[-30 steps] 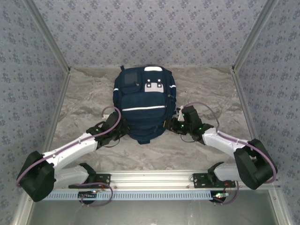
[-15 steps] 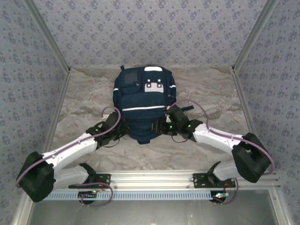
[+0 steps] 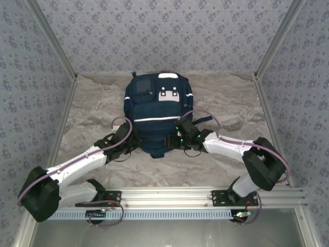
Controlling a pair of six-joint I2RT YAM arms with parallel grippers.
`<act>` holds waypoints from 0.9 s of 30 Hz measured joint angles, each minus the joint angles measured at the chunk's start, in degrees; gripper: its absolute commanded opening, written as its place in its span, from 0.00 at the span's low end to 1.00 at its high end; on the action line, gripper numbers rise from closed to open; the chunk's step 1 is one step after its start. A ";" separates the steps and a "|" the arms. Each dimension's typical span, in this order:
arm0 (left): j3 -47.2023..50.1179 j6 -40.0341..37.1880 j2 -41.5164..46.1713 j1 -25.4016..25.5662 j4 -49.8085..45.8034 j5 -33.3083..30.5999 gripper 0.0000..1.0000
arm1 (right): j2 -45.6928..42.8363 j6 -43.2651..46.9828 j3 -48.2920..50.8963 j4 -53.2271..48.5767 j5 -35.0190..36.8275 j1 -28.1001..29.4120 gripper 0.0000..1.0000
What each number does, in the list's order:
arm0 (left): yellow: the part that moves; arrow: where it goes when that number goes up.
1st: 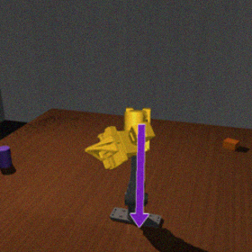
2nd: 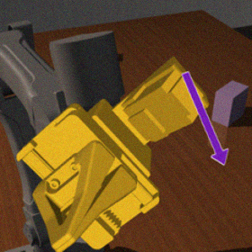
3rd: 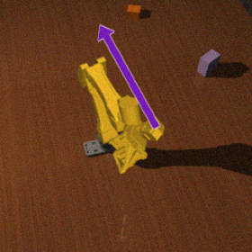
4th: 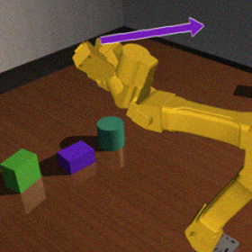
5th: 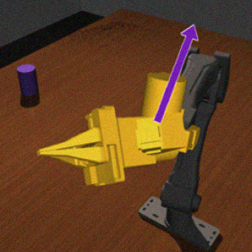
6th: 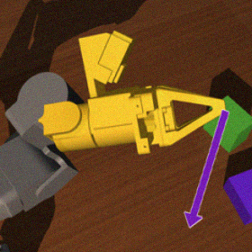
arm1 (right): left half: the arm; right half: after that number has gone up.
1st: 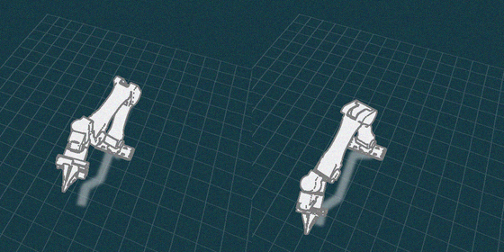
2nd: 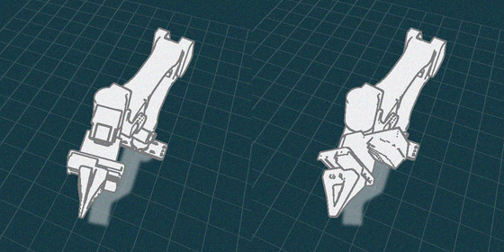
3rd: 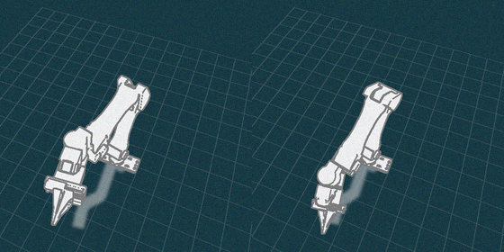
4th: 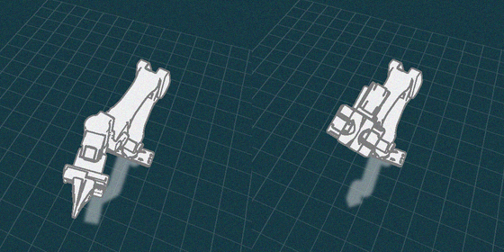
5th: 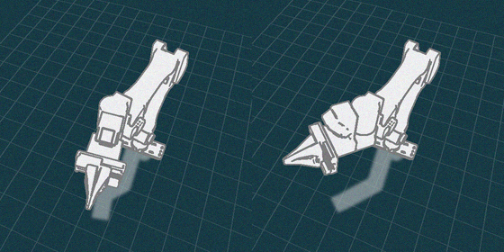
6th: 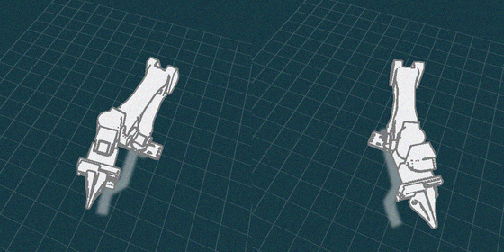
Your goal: Pack books, pencil case, and school supplies into a backpack
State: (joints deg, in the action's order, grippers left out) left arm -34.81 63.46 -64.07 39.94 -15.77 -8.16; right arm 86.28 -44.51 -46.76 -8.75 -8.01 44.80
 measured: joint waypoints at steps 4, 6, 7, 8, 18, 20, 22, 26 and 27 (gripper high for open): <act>0.00 -0.02 0.02 0.00 0.00 -0.02 0.00 | 0.02 1.07 -0.76 -1.44 0.63 0.00 0.40; 0.00 -0.02 0.02 0.00 0.00 -0.02 0.00 | -0.02 1.51 -0.96 -2.01 0.81 0.00 0.38; 0.00 -0.02 0.00 0.00 0.00 -0.02 0.00 | -0.02 1.73 -1.05 -2.25 0.81 0.00 0.37; 0.00 -0.02 0.02 0.00 0.00 -0.02 0.00 | -0.04 1.92 -1.14 -2.49 0.87 0.00 0.35; 0.00 -0.02 -0.15 0.00 0.07 -0.02 0.00 | -1.88 3.85 -2.08 -4.31 1.46 -0.02 0.18; 0.00 -0.02 -0.15 0.00 0.07 -0.02 0.00 | -1.92 4.28 -2.36 -4.44 1.44 -0.04 0.14; 0.00 -0.02 -0.15 0.00 0.07 -0.02 0.00 | -1.92 4.59 -2.47 -4.55 1.40 -0.20 0.11; 0.00 -0.02 -0.15 -0.09 0.07 0.00 0.00 | -1.92 5.29 -2.47 -4.92 1.03 -0.94 0.05; 0.00 -0.04 -0.15 -0.09 0.07 0.00 0.00 | -1.92 5.44 -2.47 -4.96 0.76 -1.14 0.04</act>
State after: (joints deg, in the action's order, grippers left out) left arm -34.81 63.42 -64.23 39.86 -15.70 -8.16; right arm 84.36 -39.07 -49.23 -13.72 -7.25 43.66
